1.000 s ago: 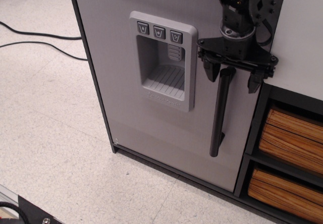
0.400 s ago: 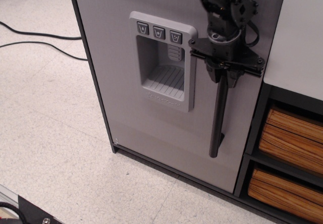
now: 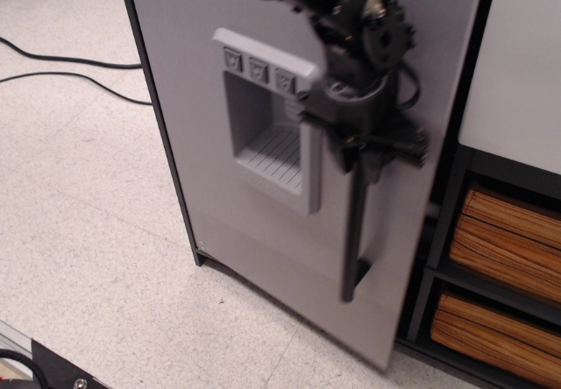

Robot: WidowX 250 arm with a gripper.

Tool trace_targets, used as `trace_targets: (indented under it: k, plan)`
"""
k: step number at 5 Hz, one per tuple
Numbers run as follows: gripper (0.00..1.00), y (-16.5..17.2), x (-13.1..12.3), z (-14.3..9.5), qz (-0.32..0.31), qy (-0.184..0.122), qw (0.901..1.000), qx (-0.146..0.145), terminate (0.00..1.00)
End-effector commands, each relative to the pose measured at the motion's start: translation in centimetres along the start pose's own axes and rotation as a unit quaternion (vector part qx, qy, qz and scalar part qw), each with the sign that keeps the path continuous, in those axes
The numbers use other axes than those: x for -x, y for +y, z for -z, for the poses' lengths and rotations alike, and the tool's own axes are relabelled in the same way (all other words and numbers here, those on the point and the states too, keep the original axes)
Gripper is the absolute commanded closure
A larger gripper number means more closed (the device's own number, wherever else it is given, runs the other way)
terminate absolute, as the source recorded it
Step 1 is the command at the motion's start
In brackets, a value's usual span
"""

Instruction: Open fridge

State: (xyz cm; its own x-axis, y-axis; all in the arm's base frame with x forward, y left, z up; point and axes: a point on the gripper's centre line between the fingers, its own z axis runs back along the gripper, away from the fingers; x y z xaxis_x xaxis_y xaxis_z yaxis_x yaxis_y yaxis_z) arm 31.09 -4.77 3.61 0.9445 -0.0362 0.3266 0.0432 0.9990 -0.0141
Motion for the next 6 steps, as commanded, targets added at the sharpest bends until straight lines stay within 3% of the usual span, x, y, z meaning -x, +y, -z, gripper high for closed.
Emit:
trace_targets:
  k: [1,2,4,6]
  plan:
    - [1.0,1.9,3.1,-3.1,-0.012,-0.022,0.9996,-0.008,0.0]
    - [0.0,2.7,4.1,-3.7,-0.038,0.016,0.9987,-0.029,0.0]
    - [0.0,4.2,6.9,-3.3,-0.018,0.063,0.9967,-0.047,0.0]
    - [0.0,-0.3,9.5,-1.6,0.053,0.063,0.9965,-0.013,0.0]
